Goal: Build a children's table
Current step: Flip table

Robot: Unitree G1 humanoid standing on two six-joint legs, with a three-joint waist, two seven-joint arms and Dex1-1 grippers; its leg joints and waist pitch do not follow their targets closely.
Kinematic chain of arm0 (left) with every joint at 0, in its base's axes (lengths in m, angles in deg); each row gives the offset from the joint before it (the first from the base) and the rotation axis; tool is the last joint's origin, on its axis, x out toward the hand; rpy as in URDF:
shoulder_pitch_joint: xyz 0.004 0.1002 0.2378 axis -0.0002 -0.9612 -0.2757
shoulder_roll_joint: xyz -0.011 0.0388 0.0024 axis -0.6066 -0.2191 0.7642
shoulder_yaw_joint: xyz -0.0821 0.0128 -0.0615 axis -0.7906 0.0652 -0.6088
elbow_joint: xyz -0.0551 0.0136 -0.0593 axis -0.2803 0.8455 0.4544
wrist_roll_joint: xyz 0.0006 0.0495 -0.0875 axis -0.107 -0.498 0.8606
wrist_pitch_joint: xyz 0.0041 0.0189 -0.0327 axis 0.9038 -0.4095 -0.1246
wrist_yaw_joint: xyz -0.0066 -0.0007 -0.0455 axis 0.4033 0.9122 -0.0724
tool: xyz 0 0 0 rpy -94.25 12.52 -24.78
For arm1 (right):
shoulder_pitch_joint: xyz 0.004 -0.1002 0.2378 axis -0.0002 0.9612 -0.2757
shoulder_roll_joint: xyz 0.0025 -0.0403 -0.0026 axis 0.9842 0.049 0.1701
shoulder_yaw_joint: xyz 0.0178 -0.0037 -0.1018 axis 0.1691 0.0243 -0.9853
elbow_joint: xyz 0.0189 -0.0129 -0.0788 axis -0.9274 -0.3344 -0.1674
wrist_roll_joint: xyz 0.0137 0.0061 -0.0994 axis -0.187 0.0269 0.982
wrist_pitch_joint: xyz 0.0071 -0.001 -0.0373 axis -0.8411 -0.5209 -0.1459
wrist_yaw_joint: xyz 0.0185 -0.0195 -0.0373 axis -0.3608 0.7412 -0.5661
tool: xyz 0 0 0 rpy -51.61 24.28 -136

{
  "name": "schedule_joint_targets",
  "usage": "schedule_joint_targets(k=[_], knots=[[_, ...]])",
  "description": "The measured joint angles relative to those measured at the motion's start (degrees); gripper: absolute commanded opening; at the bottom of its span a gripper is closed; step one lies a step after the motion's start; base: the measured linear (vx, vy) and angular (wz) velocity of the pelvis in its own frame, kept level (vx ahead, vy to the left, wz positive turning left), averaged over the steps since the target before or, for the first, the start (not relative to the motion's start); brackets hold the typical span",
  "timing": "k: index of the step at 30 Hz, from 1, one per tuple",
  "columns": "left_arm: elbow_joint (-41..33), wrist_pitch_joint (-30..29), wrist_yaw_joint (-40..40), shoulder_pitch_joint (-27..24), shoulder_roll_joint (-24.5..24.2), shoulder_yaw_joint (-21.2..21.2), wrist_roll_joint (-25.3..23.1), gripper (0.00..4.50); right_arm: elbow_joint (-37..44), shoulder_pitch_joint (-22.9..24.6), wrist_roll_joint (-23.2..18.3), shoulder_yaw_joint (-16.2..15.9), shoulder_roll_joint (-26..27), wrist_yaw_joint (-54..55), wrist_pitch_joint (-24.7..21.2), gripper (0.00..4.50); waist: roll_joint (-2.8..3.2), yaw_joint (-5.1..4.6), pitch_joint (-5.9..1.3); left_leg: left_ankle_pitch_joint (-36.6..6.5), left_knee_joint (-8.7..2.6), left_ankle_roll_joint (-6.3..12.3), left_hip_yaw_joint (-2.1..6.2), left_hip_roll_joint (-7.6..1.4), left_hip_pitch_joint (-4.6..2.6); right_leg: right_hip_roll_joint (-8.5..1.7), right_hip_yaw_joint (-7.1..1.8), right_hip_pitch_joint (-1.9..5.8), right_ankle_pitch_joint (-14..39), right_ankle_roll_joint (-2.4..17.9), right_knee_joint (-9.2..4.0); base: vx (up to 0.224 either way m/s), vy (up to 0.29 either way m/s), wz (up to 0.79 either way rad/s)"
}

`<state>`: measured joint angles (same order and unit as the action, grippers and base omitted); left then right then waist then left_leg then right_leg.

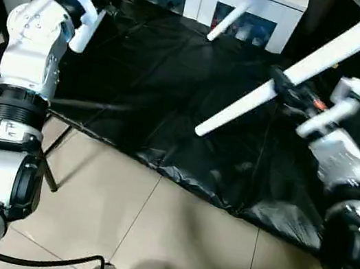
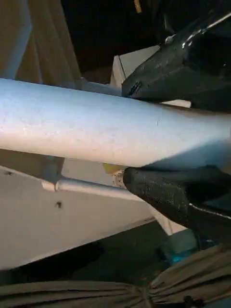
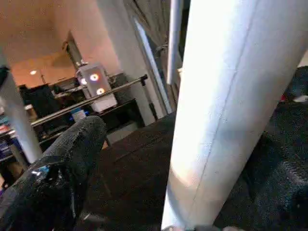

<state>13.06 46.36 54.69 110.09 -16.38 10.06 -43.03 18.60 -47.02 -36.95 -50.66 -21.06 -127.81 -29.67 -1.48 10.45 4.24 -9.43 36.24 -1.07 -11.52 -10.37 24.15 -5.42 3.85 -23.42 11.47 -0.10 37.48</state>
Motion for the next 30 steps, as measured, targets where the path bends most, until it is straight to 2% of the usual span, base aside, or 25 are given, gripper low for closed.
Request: schedule_joint_targets(k=[5, 8, 11, 12, 14, 16, 19, 22, 25, 29, 30], knots=[[2.6, 0.55, -0.85, -0.72, -0.29, -0.66, 0.54, 1.81, 0.67, 0.08, 0.42, -0.98, -1.23, -5.39, -0.41, 4.5, 0.0, 0.77, 0.0, 0.0, -0.03, 0.0, -0.01, -0.01, 0.01, 0.0, 0.01, -0.01, 0.0, 0.0, -0.04, 0.0, 0.0, 0.0], [5.28, 0.48, -0.85, -1.47, -0.42, -0.93, 0.53, 1.79, 4.16, 1.46, 0.44, -2.12, -1.99, -9.25, -1.15, 4.5, -0.01, 1.32, 0.0, 0.0, -0.03, 0.0, -0.01, -0.01, 0.07, 0.0, 0.03, -0.01, 0.01, -0.01, -0.09, 0.0, 0.0, 0.0], [8.51, 0.29, -0.86, -2.41, 0.62, -0.84, 0.39, 1.75, 10.72, 4.0, -0.03, -2.94, -2.93, -11.92, -2.66, 4.5, -0.03, 2.07, 0.01, 0.0, -0.02, 0.01, -0.03, -0.01, 0.17, 0.0, 0.04, 0.01, 0.0, -0.01, -0.2, 0.0, 0.0, 0.0], [10.38, 0.43, -0.86, -2.45, 1.81, -0.69, 0.06, 1.73, 16.22, 6.73, -0.82, -3.15, -3.03, -12.52, -4.27, 4.5, -0.04, 2.64, 0.0, -0.01, -0.03, 0.02, 0.0, -0.02, 0.21, 0.0, 0.09, 0.1, 0.0, -0.01, -0.33, 0.0, 0.0, 0.0], [12.79, 0.36, -0.86, -2.89, 2.82, 0.3, -0.28, 1.72, 20.06, 8.29, -1.63, -4.01, -2.9, -13.66, -5.72, 4.5, -0.04, 3.06, 0.01, -0.01, 0.0, 0.03, -0.12, -0.08, 0.28, 0.0, 0.02, 0.11, 0.0, -0.01, -0.36, 0.0, 0.0, 0.0], [15.36, 0.4, -0.36, -2.88, 4.1, 0.56, -0.6, 1.71, 26.88, 11.94, -2.24, -4.43, -2.84, -12.92, -7.37, 4.5, -0.1, 3.6, -0.01, -0.02, 0.03, 0.06, -0.11, -0.11, 0.32, 0.0, 0.04, 0.15, 0.0, 0.0, -0.43, 0.0, 0.0, 0.0], [17.91, 1.44, 0.04, -2.75, 4.97, 0.74, -0.8, 1.71, 35.18, 16.88, -3.71, -4.46, -2.31, -10.77, -9.52, 4.5, -0.09, 3.78, -0.01, -0.03, 0.05, 0.07, -0.12, -0.11, 0.28, -0.01, 0.04, 0.18, 0.0, 0.0, -0.44, 0.0, 0.0, 0.0], [20.37, 2.31, 0.56, -1.72, 5.05, 0.75, -1.21, 1.7, 41.86, 20.36, -3.99, -4.73, -1.3, -8.2, -11.31, 4.5, 0.2, 3.78, -0.05, -0.02, -0.01, 0.05, -0.06, -0.14, 0.18, 0.0, 0.1, 0.26, -0.01, -0.02, -0.42, 0.0, 0.0, 0.0], [22.66, 2.81, 1.63, -0.63, 5.1, 0.79, -1.6, 1.7, 43.96, 22.21, -3.35, -5.8, -0.26, -6.08, -11.93, 4.5, 0.37, 3.47, -0.03, -0.02, -0.08, 0.03, -0.05, -0.14, -0.02, 0.0, 0.09, 0.39, -0.01, -0.04, -0.43, 0.0, 0.0, 0.0], [24.0, 3.84, 3.16, -0.34, 4.47, 0.79, -2.32, 1.7, 44.57, 23.68, -1.44, -7.6, 1.44, -2.55, -12.08, 4.5, 0.39, 2.32, -0.03, 0.03, -0.36, -0.05, -0.02, -0.07, -0.09, -0.01, 0.09, 0.41, -0.01, -0.05, -0.46, 0.0, 0.0, 0.0], [24.11, 3.87, 3.31, -0.34, 4.3, 0.79, -2.35, 2.05, 44.59, 23.83, -0.89, -8.04, 1.67, -1.85, -11.64, 4.5, 0.39, 2.21, -0.03, 0.04, -0.41, -0.06, -0.02, -0.07, -0.1, -0.01, 0.09, 0.41, -0.01, -0.05, -0.46, 0.0, 0.0, 0.0]])
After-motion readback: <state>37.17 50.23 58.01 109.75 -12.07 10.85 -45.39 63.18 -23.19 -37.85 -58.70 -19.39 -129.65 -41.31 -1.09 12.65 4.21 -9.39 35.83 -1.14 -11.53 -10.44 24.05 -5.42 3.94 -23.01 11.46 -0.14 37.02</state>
